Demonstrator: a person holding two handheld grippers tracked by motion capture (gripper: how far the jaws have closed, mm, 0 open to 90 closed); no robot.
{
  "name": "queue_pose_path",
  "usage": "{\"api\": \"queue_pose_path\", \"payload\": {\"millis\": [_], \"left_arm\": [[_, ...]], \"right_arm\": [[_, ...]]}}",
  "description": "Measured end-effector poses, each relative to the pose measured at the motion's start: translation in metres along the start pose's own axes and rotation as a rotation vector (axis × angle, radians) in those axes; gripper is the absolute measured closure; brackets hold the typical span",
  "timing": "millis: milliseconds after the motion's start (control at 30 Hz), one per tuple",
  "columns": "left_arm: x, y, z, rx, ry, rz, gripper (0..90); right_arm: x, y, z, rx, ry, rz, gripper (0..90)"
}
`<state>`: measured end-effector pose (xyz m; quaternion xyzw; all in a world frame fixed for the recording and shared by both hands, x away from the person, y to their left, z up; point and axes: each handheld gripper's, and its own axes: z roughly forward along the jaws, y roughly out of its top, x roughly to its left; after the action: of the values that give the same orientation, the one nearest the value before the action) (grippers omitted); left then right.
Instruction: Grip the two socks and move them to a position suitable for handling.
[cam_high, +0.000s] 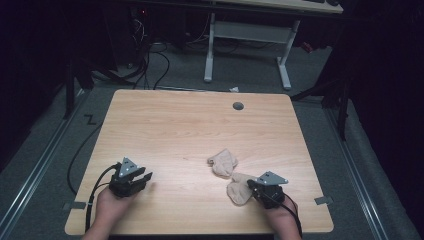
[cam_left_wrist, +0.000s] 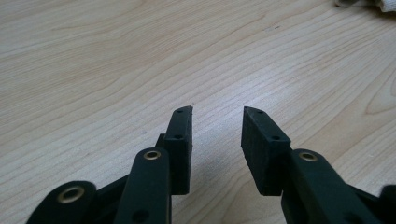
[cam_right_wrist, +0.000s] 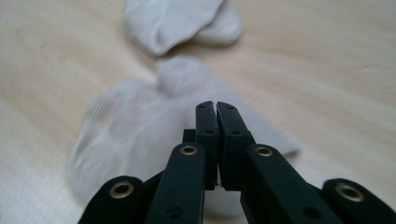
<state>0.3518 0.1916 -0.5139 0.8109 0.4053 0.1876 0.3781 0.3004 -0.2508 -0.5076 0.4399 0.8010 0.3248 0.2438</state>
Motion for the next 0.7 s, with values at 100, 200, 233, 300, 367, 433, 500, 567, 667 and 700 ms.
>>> {"api": "queue_pose_path", "payload": {"millis": [100,200,233,300,367,433,500,567,667,700], "left_arm": [[0.0,0.0,0.001,0.0,-0.001,-0.001,64.0],[0.0,0.0,0.003,0.008,-0.003,0.001,63.9],[-0.001,0.0,0.003,0.007,-0.003,0.002,63.8],[-0.001,0.0,0.003,0.006,-0.003,0.007,63.6],[-0.001,0.0,0.003,0.007,-0.001,0.006,63.5],[-0.001,0.0,0.003,0.008,-0.001,0.004,63.5],[-0.001,0.0,0.002,0.007,0.0,0.004,63.5],[-0.001,0.0,0.002,0.007,-0.003,0.004,63.5],[-0.001,0.0,0.001,0.006,-0.001,0.004,63.4],[0.0,0.0,0.001,0.005,-0.001,0.004,63.4]], "right_arm": [[-0.017,0.002,-0.001,-0.02,-0.054,0.046,88.3],[-0.033,0.001,0.008,0.005,-0.076,0.074,88.3],[-0.037,0.0,0.011,0.011,-0.081,0.081,88.3],[-0.04,0.0,0.016,0.019,-0.081,0.086,88.3],[-0.04,-0.001,0.018,0.032,-0.074,0.08,88.3],[-0.038,-0.002,0.019,0.042,-0.07,0.062,88.4],[-0.036,-0.003,0.019,0.047,-0.067,0.053,88.3],[-0.034,-0.004,0.017,0.053,-0.065,0.047,88.4],[-0.03,-0.008,0.015,0.064,-0.052,0.037,88.3],[-0.028,-0.009,0.015,0.067,-0.045,0.028,88.3]]}}
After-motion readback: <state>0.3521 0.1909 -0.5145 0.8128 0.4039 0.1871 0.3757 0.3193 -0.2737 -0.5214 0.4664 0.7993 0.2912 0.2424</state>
